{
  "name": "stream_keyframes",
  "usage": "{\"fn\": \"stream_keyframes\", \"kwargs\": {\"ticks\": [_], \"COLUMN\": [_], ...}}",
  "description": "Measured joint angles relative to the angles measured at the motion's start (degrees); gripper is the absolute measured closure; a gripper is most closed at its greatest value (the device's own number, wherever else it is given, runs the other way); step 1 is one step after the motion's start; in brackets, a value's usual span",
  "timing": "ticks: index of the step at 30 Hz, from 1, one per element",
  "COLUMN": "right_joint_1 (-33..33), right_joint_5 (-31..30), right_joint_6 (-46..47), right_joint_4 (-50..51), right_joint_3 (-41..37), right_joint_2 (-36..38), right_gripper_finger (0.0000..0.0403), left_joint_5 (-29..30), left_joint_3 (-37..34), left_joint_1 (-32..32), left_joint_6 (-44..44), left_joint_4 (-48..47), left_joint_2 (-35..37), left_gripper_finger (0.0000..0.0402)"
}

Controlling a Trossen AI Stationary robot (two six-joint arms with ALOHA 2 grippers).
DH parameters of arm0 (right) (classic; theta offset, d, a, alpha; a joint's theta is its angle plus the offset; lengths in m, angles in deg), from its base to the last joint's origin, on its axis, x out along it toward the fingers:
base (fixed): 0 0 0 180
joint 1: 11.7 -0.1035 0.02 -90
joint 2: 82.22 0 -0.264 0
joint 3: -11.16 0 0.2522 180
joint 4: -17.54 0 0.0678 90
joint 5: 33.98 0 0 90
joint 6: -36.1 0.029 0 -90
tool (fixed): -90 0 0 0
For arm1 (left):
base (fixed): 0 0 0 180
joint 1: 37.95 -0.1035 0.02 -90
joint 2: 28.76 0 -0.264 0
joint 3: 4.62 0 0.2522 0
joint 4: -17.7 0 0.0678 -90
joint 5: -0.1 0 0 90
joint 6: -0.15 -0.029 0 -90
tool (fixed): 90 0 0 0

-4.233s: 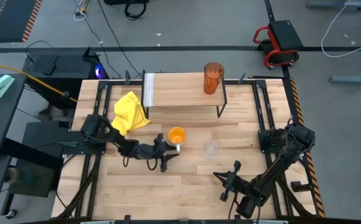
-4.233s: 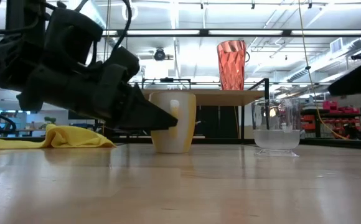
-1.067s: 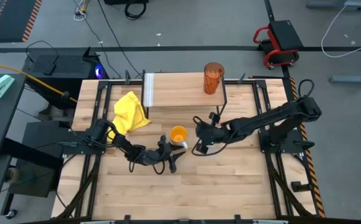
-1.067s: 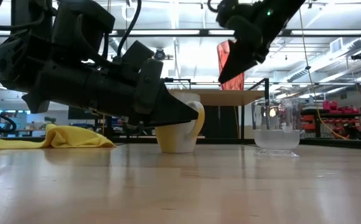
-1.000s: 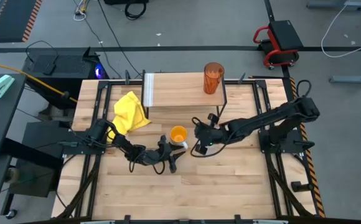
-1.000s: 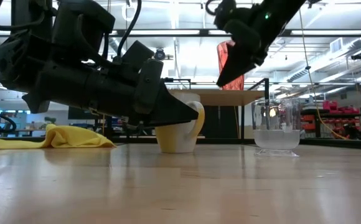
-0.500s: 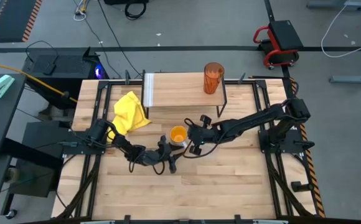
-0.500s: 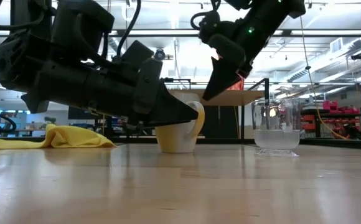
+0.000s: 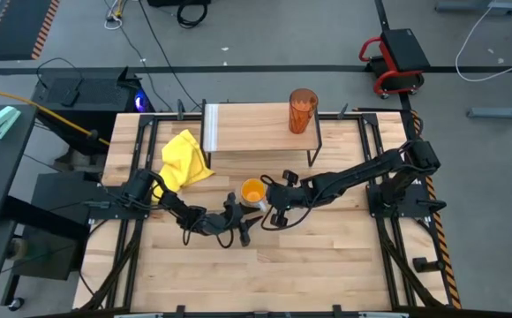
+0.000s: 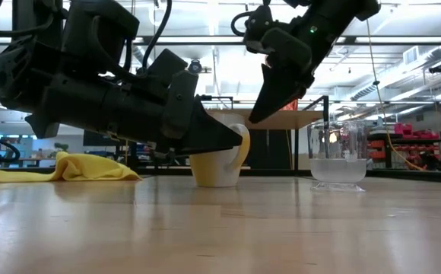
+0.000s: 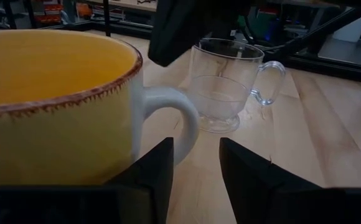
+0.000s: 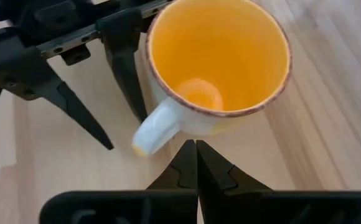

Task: Stack small to large cups/mugs on shelf
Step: Put the yellow mug on the shelf

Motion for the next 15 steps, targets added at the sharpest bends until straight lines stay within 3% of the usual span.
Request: {"fn": "stream_keyframes", "kwargs": {"ticks": [15], "right_joint_1": [-0.5], "right_joint_5": [-0.3], "right_joint_6": [-0.8], "right_joint_4": [-3.6], "right_joint_3": [0.0], "right_joint_2": [-5.9], "right_gripper_finger": [0.0403], "left_joint_5": [0.0], "left_joint_3": [0.5], "left_joint_1": [0.0], "left_joint_6": [0.0], "left_joint_4": [0.0], "left_joint_2": [0.0], "left_gripper_finger": [0.0258]}}
